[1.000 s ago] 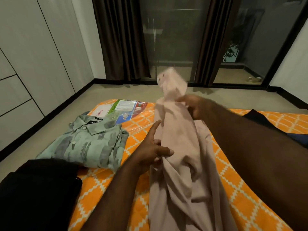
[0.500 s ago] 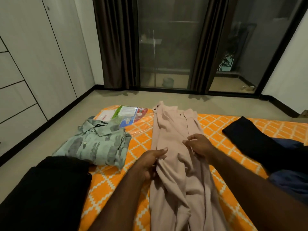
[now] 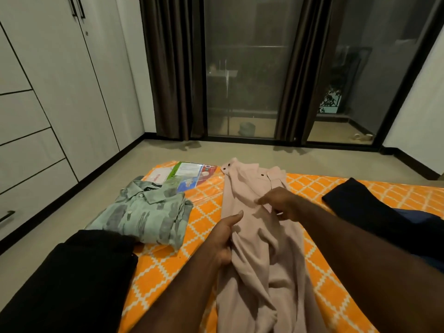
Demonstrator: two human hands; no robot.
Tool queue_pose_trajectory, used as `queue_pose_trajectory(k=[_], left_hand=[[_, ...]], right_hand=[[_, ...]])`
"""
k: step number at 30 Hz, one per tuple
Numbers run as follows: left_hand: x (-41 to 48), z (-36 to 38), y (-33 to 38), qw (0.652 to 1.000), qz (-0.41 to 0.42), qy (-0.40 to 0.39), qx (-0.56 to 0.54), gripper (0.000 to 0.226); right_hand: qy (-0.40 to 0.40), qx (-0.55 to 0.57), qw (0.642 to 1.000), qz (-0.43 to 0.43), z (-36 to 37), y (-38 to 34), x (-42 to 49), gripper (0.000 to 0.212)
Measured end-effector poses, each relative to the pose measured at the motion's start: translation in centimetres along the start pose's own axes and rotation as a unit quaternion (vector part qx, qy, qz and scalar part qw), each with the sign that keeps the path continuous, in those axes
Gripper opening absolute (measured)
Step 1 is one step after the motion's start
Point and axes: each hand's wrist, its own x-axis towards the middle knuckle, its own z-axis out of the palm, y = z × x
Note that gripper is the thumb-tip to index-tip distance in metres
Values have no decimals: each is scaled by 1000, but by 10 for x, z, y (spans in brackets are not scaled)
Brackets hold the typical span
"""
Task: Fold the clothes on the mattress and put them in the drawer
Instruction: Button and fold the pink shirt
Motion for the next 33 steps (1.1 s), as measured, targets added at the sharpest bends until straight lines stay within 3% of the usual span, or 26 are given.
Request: queue_pose_trajectory(k=[4,9,12,14,15,16,19,20,22,24,27,29,31,33], left_hand=[[26,-10,4,999,39,-19,-7,45],[43,-19,11,995,47,-78,-52,52],[54,-25,16,988,85,-82,-99,62],[59,-27,20,984,103,-78,-127,72],[61,-25,21,981,110,-63,-145,72],[64,-25,23,978,122,-48,-163,68],[68,-16,31,974,164,-18,-158,57],[69,-11,34,976,165,-2,-145,55],[71,1,42,976,176,6,-129,42],[63,16,52,974,195,15,-113,35],[44,32,66,981,185,-2,-53,45],[39,38,75,985,169,-30,-28,38],[36,43,83,981,195,-2,0,31],[36,44,91,978,206,2,20,45]], right_hand=[[1,6,1000,0,13,-39,41,38],[-1,11,1000,1,31,-79,81,30],[-25,98,995,-10,30,-89,87,27],[-63,172,983,-7,17,-94,77,9],[-74,220,973,-11,5,-92,74,17],[-83,266,960,-6,-2,-92,69,29],[-95,377,921,-13,-24,-84,37,11],[-93,388,917,-7,-26,-78,26,20],[-114,394,912,15,-30,-66,6,12],[-140,346,927,24,-34,-56,-10,28],[-183,264,947,21,-38,-49,-26,41],[-214,245,945,20,-39,-44,-31,45],[-235,228,945,10,-38,-40,-33,42],[-253,222,941,-23,-38,-39,-34,34]])
